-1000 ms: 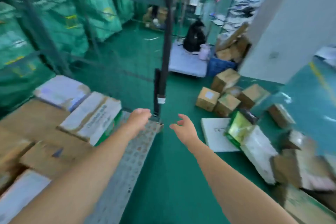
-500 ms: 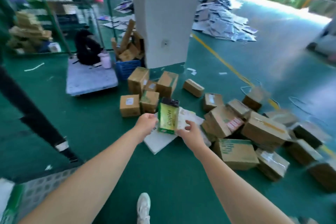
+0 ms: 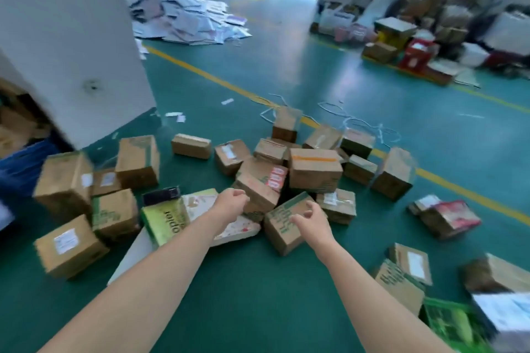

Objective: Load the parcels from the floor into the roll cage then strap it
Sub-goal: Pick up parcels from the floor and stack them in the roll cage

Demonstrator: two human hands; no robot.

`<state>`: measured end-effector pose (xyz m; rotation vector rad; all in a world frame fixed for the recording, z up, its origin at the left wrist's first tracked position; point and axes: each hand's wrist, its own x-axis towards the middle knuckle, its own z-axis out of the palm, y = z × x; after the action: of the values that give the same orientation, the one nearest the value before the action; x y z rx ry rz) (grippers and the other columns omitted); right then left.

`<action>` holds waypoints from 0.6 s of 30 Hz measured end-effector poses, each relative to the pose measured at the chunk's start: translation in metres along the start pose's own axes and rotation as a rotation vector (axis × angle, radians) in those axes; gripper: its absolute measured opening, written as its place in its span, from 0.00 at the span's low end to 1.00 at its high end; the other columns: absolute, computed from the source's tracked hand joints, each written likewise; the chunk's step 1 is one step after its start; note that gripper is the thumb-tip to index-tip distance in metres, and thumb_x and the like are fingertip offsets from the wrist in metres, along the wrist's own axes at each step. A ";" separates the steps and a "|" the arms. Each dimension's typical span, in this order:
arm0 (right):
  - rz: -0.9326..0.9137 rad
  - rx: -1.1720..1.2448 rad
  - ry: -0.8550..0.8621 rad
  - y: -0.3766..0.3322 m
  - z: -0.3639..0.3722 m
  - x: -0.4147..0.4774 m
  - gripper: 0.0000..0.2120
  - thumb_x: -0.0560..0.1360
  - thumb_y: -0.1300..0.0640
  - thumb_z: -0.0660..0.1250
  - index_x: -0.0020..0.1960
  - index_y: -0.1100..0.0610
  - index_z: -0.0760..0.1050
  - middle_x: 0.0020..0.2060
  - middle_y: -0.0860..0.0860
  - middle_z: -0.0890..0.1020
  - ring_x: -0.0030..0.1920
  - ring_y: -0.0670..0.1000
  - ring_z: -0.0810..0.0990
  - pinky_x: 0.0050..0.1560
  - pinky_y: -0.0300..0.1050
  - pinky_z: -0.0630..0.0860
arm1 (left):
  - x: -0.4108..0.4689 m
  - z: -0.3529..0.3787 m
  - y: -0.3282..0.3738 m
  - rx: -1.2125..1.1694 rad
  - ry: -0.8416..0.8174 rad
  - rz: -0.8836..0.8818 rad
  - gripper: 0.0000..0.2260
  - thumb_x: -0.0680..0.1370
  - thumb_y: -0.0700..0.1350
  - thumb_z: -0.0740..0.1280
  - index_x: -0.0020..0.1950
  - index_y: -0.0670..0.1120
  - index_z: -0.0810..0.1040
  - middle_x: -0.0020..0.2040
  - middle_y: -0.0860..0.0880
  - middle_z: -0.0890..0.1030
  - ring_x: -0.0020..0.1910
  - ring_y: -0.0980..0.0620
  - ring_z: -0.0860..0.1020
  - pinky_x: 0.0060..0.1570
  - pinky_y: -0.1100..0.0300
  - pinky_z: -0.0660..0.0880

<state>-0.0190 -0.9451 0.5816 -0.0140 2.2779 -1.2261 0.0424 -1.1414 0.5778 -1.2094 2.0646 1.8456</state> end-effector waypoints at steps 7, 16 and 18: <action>0.115 0.071 0.169 0.009 -0.068 0.063 0.31 0.77 0.56 0.68 0.77 0.53 0.60 0.63 0.53 0.73 0.57 0.51 0.74 0.55 0.46 0.72 | 0.076 0.076 0.054 0.101 -0.167 -0.026 0.10 0.79 0.42 0.62 0.60 0.48 0.74 0.57 0.43 0.78 0.52 0.46 0.77 0.55 0.53 0.76; 0.179 0.103 0.179 -0.010 -0.155 0.211 0.31 0.77 0.56 0.68 0.77 0.53 0.60 0.56 0.50 0.73 0.54 0.51 0.74 0.55 0.47 0.73 | 0.190 0.156 0.140 0.126 -0.160 -0.073 0.18 0.80 0.45 0.63 0.69 0.46 0.68 0.60 0.43 0.76 0.57 0.45 0.76 0.60 0.49 0.74; 0.176 0.094 0.177 -0.019 -0.176 0.244 0.33 0.76 0.56 0.68 0.78 0.54 0.59 0.65 0.52 0.73 0.61 0.53 0.74 0.61 0.51 0.74 | 0.213 0.172 0.160 0.128 -0.141 -0.055 0.20 0.80 0.44 0.63 0.72 0.44 0.68 0.64 0.43 0.75 0.61 0.45 0.75 0.65 0.48 0.72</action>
<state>-0.3133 -0.8836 0.5606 0.3349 2.3099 -1.2824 -0.2699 -1.1002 0.5396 -1.0617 2.0186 1.6942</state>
